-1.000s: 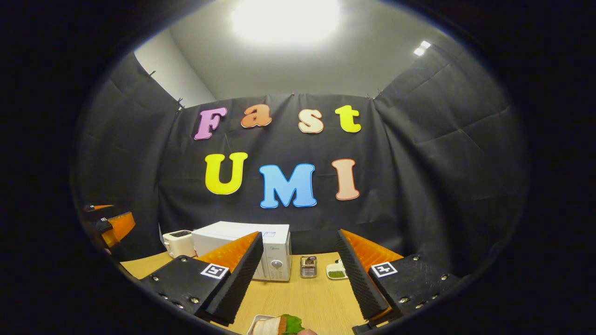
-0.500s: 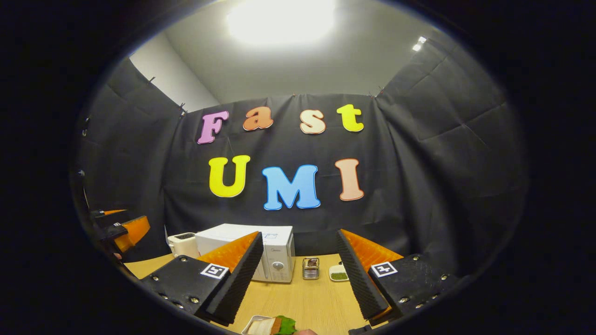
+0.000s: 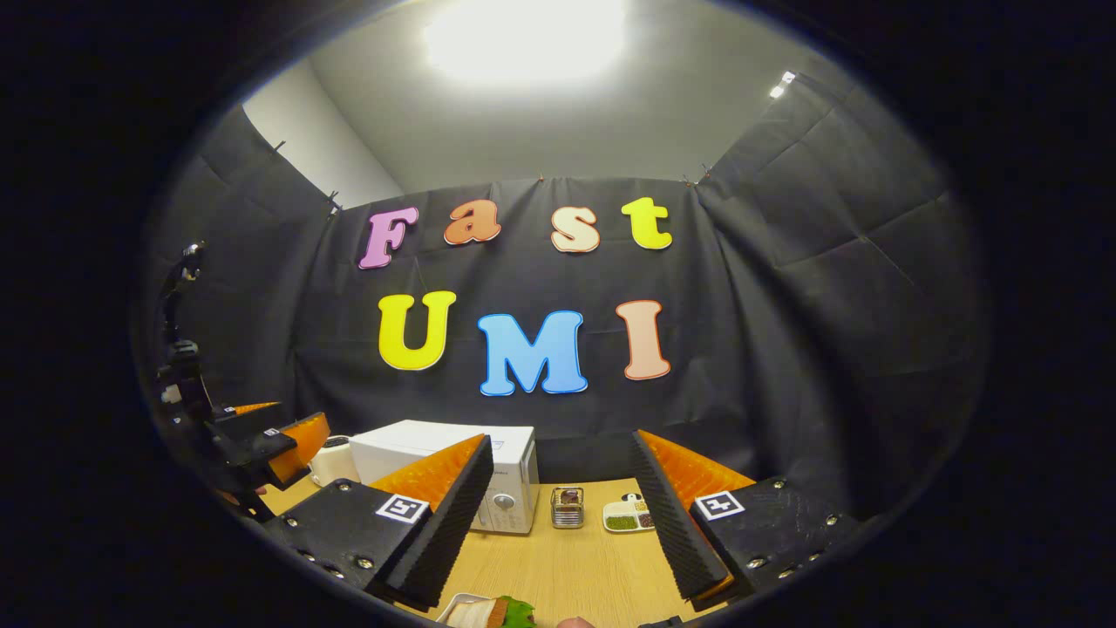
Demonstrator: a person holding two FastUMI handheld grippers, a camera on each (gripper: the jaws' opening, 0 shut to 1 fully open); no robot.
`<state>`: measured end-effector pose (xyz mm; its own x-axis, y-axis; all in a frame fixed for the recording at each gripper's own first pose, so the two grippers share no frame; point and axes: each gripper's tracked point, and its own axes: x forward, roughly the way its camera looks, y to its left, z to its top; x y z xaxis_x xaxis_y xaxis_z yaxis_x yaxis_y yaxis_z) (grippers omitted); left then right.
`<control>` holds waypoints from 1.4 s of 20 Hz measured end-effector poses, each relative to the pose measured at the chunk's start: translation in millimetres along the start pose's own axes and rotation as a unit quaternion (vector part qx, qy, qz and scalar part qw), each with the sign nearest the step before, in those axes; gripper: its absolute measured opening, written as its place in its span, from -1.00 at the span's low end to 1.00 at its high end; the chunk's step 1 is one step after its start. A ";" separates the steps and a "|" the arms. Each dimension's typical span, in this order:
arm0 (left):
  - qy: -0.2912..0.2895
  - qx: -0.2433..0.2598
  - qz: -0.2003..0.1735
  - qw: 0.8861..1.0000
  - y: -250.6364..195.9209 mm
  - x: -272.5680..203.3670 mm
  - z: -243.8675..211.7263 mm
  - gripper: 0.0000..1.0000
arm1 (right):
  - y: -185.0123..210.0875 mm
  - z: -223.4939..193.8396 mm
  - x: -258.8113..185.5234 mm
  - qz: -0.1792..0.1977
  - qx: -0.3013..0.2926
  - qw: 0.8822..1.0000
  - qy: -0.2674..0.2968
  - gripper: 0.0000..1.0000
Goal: Open the microwave oven with the left hand, put the food in, and close the microwave oven.
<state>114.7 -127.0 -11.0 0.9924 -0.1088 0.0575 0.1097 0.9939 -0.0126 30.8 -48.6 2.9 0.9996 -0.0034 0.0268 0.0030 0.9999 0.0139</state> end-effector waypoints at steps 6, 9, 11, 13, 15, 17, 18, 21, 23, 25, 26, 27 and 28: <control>0.008 -0.017 -0.031 0.999 -25.3 75.3 -29.4 0.94 | 1.3 0.4 27.3 -0.033 -0.003 0.999 -0.005 0.90; 0.015 -0.021 -0.050 0.998 -37.1 105.7 -48.5 0.90 | -0.5 -2.4 39.2 -0.049 -0.003 0.999 0.002 0.90; 0.025 -0.022 -0.064 0.997 -46.3 124.6 -64.9 1.00 | -2.7 -3.2 44.1 -0.062 -0.008 0.998 0.004 0.90; 0.042 -0.018 -0.080 0.996 -58.0 140.1 -86.6 1.00 | -6.6 -4.9 49.5 -0.078 -0.015 0.997 0.006 0.90; 0.061 -0.014 -0.095 0.993 -68.7 155.3 -109.3 1.00 | -9.9 -7.7 53.1 -0.093 -0.019 0.995 0.010 0.90; 0.077 -0.016 -0.109 0.991 -79.6 167.3 -130.7 1.00 | -14.6 -13.2 54.6 -0.110 -0.024 0.994 0.019 0.90; 0.085 -0.016 -0.116 0.990 -85.0 173.1 -142.5 1.00 | -17.0 -15.5 54.3 -0.118 -0.026 0.992 0.022 0.90; 0.107 -0.009 -0.130 0.986 -97.3 191.7 -172.0 0.86 | -23.9 -23.4 54.5 -0.149 -0.032 0.988 0.035 0.91; 0.120 -0.007 -0.137 0.983 -103.9 202.5 -191.1 0.94 | -27.3 -30.5 50.9 -0.165 -0.034 0.985 0.045 0.91; 0.133 -0.007 -0.141 0.981 -110.2 212.6 -207.5 0.94 | -29.6 -33.8 48.4 -0.179 -0.035 0.982 0.051 0.90; 0.139 -0.008 -0.144 0.980 -113.5 217.6 -215.7 0.94 | -30.8 -34.8 47.5 -0.186 -0.036 0.981 0.051 0.90; 0.145 -0.006 -0.144 0.979 -116.1 223.5 -224.6 0.93 | -30.5 -34.5 47.6 -0.191 -0.037 0.980 0.051 0.90; 0.152 -0.002 -0.147 0.977 -119.9 227.6 -233.7 0.90 | -30.8 -36.3 46.4 -0.195 -0.039 0.979 0.052 0.90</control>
<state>340.4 -275.3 -229.7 0.8884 -0.3910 -0.2408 0.3926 0.9187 -0.0434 78.0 -79.1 -32.6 0.9192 -0.3880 -0.0678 0.3832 0.9207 -0.0736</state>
